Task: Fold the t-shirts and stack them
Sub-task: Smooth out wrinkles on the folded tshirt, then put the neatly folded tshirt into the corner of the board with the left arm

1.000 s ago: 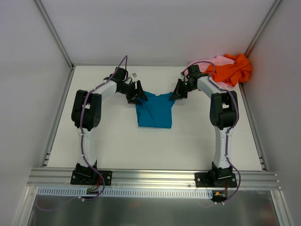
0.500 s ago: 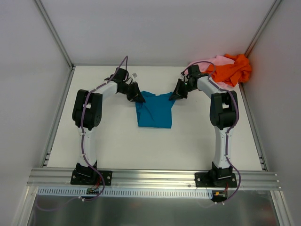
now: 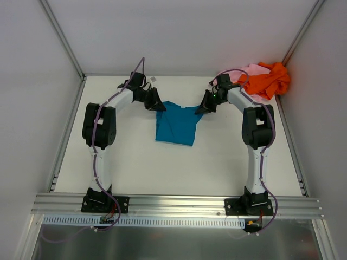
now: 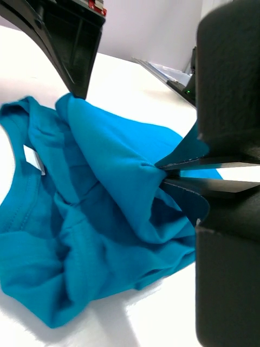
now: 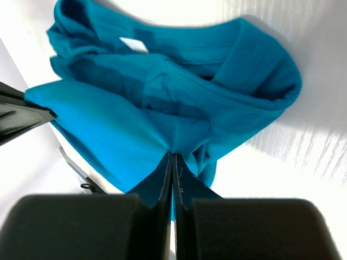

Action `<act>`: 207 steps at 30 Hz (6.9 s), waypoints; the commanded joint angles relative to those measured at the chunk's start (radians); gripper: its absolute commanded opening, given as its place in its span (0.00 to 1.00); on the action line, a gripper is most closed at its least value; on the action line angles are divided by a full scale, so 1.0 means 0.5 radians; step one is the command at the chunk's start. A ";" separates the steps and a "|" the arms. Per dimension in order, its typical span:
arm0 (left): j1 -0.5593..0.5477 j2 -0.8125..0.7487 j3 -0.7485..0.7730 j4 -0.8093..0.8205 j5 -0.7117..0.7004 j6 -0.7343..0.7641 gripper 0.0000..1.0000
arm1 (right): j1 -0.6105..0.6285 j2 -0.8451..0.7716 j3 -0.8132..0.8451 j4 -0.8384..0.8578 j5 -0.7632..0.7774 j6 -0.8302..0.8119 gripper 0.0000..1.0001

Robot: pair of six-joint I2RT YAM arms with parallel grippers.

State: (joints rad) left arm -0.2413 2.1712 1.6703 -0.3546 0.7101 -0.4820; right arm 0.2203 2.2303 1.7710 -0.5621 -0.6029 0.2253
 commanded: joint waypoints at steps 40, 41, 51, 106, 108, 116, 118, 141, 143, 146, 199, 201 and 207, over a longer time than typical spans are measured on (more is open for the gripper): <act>0.142 0.183 0.406 0.205 -0.438 -0.030 0.99 | -0.029 0.452 0.901 0.299 0.073 0.179 0.99; 0.136 0.128 0.308 0.264 -0.454 -0.009 0.99 | -0.029 0.415 0.861 0.296 0.095 0.154 0.99; 0.160 -0.464 -0.241 0.350 -0.273 0.056 0.99 | -0.057 -0.376 0.215 0.096 0.347 -0.214 1.00; 0.274 -1.416 -1.101 0.485 0.163 -0.147 0.99 | 0.286 -0.484 0.075 -0.364 0.525 -0.073 0.99; 0.271 -1.379 -1.095 0.485 0.169 -0.137 0.99 | 0.332 -0.564 0.023 -0.397 0.534 -0.070 0.99; 0.271 -1.262 -1.119 0.586 0.249 -0.171 0.99 | 0.406 -0.586 -0.115 -0.400 0.562 -0.088 0.99; 0.271 -1.244 -1.122 0.590 0.267 -0.165 0.99 | 0.446 -0.525 -0.039 -0.480 0.617 -0.134 0.99; 0.271 -1.179 -1.116 0.660 0.289 -0.180 0.99 | 0.983 -0.411 -0.124 -0.723 1.675 -0.874 1.00; 0.271 -1.179 -1.116 0.645 0.289 -0.177 0.99 | 0.983 -0.353 -0.133 -0.665 1.648 -0.862 0.99; 0.271 -1.179 -1.113 0.620 0.289 -0.165 0.99 | 0.983 -0.304 -0.118 -0.631 1.620 -0.856 0.99; -0.202 -0.259 -1.543 2.706 -0.248 -1.533 0.99 | 0.965 -0.411 0.226 -0.928 1.418 -0.714 0.00; -0.205 -0.241 -1.540 2.758 -0.270 -1.576 0.99 | 0.968 -0.417 0.201 -0.916 1.414 -0.708 0.00; -0.205 -0.289 -1.610 2.869 -0.319 -1.680 0.99 | 0.971 -0.417 0.143 -0.876 1.381 -0.696 0.00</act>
State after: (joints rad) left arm -0.3405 2.0499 0.8764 0.9554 0.5945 -1.2778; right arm 0.7063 2.0933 1.8488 -0.9977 0.1051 -0.1383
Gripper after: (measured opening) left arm 0.986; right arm 0.035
